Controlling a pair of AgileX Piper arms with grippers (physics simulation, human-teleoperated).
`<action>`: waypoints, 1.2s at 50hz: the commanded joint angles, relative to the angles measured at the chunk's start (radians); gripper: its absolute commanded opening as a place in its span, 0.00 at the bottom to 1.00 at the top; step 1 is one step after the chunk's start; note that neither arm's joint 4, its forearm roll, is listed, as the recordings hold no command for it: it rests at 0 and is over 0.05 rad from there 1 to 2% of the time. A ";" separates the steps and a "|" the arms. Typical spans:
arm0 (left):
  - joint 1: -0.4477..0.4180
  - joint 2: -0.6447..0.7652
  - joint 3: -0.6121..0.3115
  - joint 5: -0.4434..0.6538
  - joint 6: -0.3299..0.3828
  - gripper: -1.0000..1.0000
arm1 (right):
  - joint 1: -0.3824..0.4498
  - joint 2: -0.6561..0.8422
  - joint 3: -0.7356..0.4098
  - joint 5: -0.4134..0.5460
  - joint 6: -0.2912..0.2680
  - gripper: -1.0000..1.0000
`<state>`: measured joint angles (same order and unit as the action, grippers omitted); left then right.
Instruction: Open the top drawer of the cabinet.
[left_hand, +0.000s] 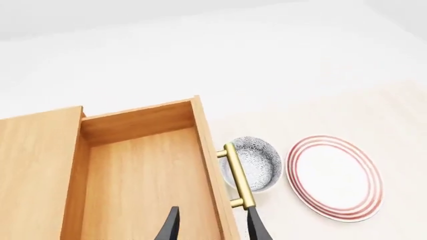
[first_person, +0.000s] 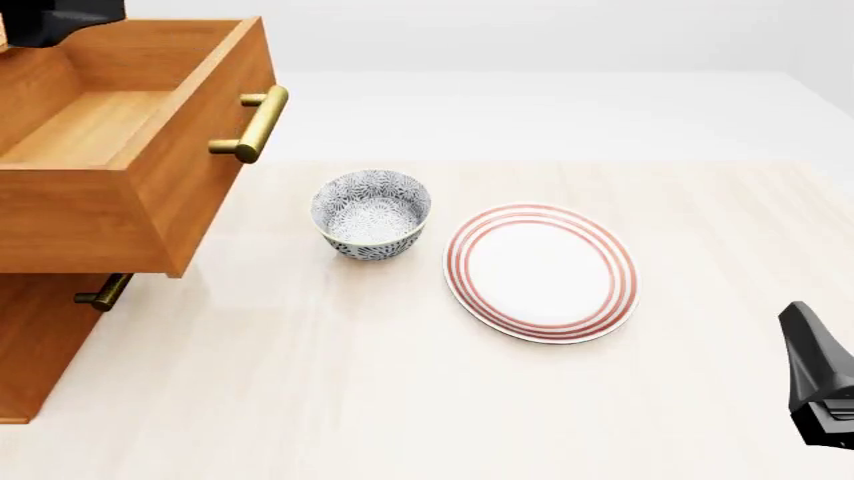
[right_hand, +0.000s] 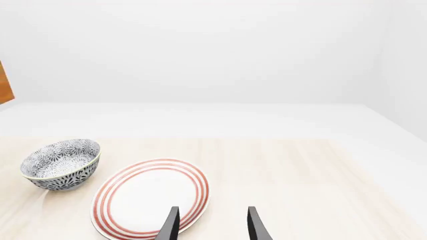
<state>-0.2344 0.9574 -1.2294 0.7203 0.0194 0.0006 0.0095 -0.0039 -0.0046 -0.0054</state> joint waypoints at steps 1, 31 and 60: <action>0.018 -0.061 0.025 -0.009 0.005 1.00 | 0.000 -0.001 0.000 0.001 0.002 1.00; 0.008 -0.190 0.038 -0.025 0.041 1.00 | 0.000 -0.001 0.000 0.001 0.002 1.00; -0.002 -0.244 0.001 0.020 0.112 1.00 | 0.000 -0.001 0.000 0.001 0.002 1.00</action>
<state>-0.2306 0.7300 -1.2176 0.7313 0.1098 0.0006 0.0095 -0.0039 -0.0046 -0.0055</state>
